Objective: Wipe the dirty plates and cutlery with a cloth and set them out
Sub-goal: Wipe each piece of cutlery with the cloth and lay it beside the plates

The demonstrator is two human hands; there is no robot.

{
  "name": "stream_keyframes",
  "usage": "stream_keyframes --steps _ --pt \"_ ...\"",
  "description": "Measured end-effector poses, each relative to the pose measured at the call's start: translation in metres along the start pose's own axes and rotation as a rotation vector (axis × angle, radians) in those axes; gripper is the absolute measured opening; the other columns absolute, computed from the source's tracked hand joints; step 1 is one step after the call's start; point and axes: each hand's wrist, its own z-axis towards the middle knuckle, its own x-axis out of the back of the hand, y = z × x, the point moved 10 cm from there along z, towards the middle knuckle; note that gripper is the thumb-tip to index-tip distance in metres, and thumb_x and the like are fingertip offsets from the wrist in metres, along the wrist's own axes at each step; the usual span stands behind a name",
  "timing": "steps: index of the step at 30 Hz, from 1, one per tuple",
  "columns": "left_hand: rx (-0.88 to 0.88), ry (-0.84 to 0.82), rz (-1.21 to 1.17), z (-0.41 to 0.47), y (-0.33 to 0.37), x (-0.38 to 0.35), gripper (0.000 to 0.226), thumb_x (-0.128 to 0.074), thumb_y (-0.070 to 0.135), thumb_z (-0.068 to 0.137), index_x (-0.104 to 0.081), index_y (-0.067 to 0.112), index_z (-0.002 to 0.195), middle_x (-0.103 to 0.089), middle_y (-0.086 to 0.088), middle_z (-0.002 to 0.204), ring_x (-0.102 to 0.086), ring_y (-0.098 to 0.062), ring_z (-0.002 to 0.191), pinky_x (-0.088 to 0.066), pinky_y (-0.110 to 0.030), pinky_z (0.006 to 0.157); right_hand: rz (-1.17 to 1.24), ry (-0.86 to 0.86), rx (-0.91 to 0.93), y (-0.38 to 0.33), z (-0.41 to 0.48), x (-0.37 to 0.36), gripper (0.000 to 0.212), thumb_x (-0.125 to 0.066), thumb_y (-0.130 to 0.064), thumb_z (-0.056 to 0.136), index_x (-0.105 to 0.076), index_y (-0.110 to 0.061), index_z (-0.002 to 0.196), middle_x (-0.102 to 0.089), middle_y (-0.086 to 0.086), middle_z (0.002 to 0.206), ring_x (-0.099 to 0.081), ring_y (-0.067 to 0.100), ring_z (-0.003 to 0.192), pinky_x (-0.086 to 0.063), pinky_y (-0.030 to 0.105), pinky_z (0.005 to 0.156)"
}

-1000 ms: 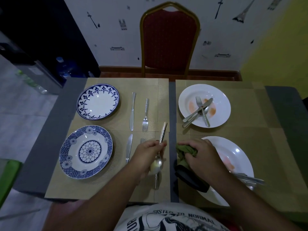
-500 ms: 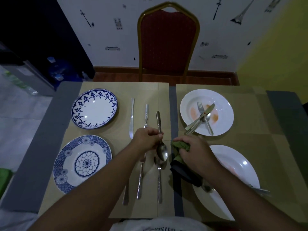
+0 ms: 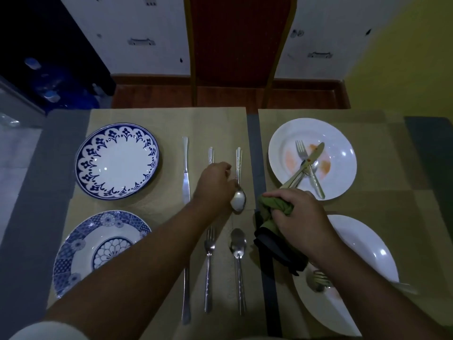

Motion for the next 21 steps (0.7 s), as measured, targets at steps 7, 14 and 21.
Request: stream_keyframes --steps 7,14,21 --pt "-0.339 -0.238 0.503 -0.046 0.005 -0.045 0.071 -0.044 0.046 0.101 -0.012 0.019 0.158 -0.009 -0.001 0.167 -0.004 -0.022 0.154 -0.008 -0.037 0.121 -0.048 -0.003 -0.009 0.0 -0.005 -0.006 0.047 -0.062 -0.003 0.079 -0.069 -0.034 0.113 -0.064 -0.008 0.109 -0.048 0.016 0.11 -0.043 0.028 0.091" --pt "-0.319 -0.208 0.496 -0.042 0.007 -0.037 0.068 -0.039 0.044 0.103 -0.013 0.016 0.159 -0.01 -0.003 0.167 -0.004 -0.023 0.154 -0.007 -0.035 0.121 -0.032 0.068 -0.006 0.0 -0.016 0.003 0.046 -0.063 0.003 0.074 -0.073 -0.025 0.108 -0.069 -0.004 0.108 -0.059 0.015 0.105 -0.047 0.02 0.091" --pt "-0.407 -0.209 0.476 -0.071 0.026 -0.029 0.065 -0.035 0.044 0.104 -0.016 0.015 0.158 -0.013 -0.003 0.167 -0.005 -0.022 0.154 -0.009 -0.04 0.123 -0.073 0.155 -0.015 -0.004 -0.053 0.033 0.044 -0.063 0.007 0.072 -0.075 -0.02 0.104 -0.07 -0.006 0.099 -0.061 0.01 0.095 -0.046 0.018 0.084"
